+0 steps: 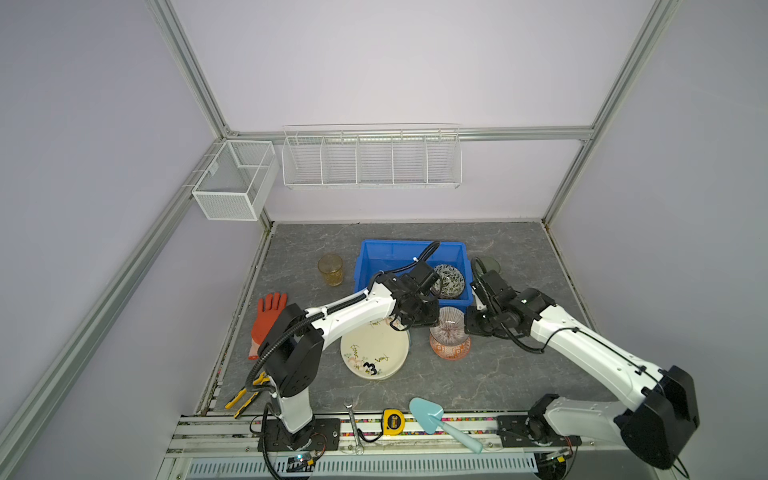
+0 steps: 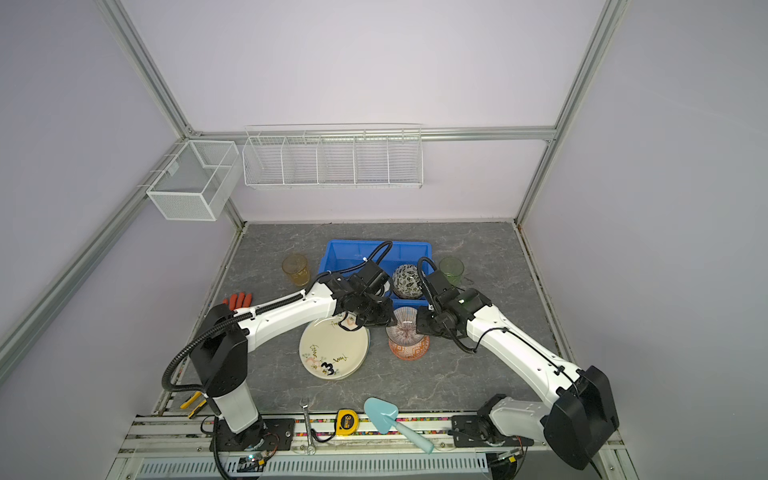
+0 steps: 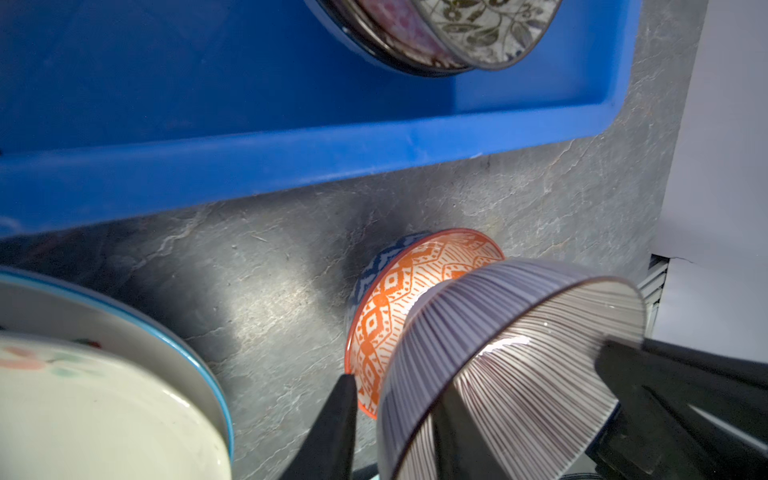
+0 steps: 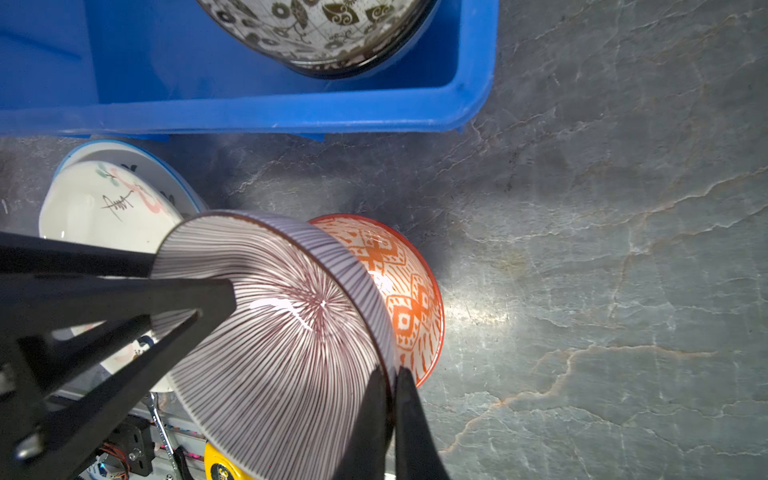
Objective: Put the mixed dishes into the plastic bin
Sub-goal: 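Close the left gripper on the raised pink-striped bowl rim while the right holds it, then carry the pink-striped bowl over the bin with the left gripper while the right withdraws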
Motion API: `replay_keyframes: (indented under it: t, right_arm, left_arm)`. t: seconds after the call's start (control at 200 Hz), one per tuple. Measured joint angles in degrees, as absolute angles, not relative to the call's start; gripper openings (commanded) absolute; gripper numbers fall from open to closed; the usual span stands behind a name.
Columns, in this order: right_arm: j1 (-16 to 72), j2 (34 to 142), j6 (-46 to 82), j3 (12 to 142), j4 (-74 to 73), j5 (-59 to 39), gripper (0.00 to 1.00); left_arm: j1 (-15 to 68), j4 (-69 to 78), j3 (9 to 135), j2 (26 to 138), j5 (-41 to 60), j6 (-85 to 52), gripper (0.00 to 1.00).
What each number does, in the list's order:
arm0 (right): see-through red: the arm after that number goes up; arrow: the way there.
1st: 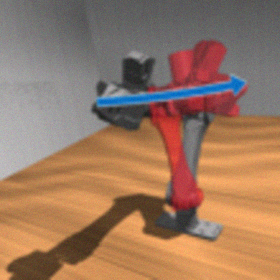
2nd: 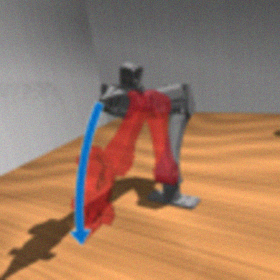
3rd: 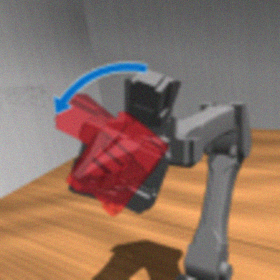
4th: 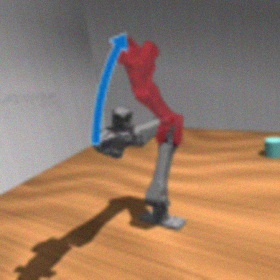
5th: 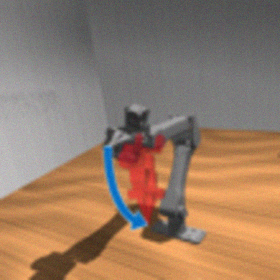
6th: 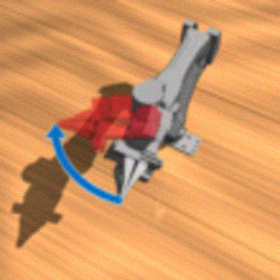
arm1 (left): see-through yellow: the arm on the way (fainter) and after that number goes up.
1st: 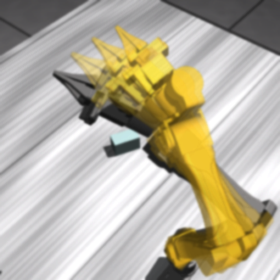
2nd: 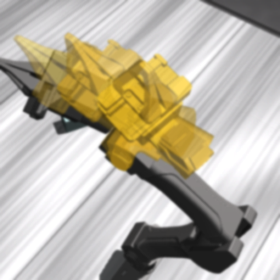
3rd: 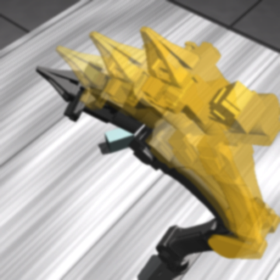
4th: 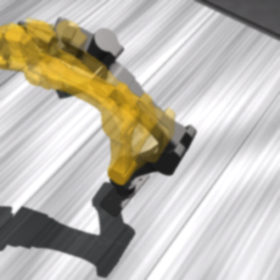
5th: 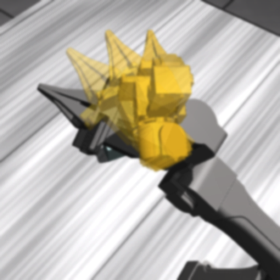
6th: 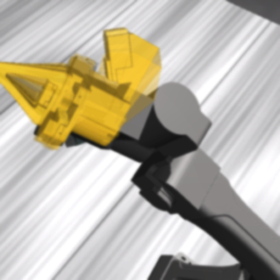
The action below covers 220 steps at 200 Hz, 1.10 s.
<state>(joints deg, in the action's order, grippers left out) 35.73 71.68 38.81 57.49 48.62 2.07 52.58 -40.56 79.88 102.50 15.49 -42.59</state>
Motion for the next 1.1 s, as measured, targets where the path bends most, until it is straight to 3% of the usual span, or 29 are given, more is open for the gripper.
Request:
replay_keyframes:
  t: [0.265,0.455,0.865,0.985,1.1]
  right_arm:
    - [35.7,71.7,38.8,57.6,48.6,2.1,0.07]
    - [35.7,71.2,38.8,58.2,48.4,2.1,0.13]
    - [35.6,66.5,39.0,60.1,49.5,3.5,0.3]
    - [35.0,62.8,38.9,61.5,51.0,4.8,0.39]
    - [33.9,58.9,39.2,62.6,52.2,6.1,0.58]
  left_arm:
    - [52.7,-41.0,80.0,102.6,15.4,-41.9,0.11]
    - [53.1,-42.6,80.1,102.7,15.1,-41.3,0.0]
    - [52.9,-47.9,86.6,102.8,12.2,-39.6,0.0]
    - [52.5,-50.4,91.1,103.0,11.4,-38.2,0.0]
    - [51.3,-52.6,96.1,104.1,10.4,-36.3,0.0]
